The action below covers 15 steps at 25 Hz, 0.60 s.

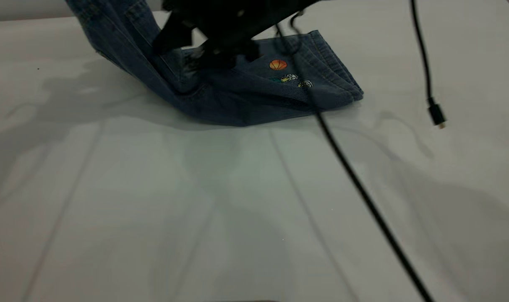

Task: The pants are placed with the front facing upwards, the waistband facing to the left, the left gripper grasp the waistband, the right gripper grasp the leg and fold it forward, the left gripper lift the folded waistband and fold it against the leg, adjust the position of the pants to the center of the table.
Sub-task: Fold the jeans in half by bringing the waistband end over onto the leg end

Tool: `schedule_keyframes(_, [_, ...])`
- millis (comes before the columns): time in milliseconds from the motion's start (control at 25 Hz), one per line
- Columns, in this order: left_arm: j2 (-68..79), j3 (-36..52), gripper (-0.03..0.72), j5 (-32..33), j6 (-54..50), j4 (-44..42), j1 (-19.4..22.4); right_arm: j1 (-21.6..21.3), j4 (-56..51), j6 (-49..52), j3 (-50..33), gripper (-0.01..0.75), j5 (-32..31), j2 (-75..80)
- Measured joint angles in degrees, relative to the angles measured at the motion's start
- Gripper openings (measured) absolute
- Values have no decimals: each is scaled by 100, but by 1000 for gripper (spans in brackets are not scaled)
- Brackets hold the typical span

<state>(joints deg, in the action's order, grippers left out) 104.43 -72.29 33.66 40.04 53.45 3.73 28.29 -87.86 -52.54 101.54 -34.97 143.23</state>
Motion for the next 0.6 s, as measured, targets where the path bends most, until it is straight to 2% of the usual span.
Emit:
schedule_keyframes(240, [-107,6,93,-37,94,0,-482,-46,293,-12,88,385,-444,185])
schedule_keyframes(440, [-280,6,93,-141,127,-4,-704,-582,823,96,112,385,-788,-59])
schedule_keyframes(600, [-382,6,93,-222,150,-10,-911,-970,1255,113,114,385,-767,-204])
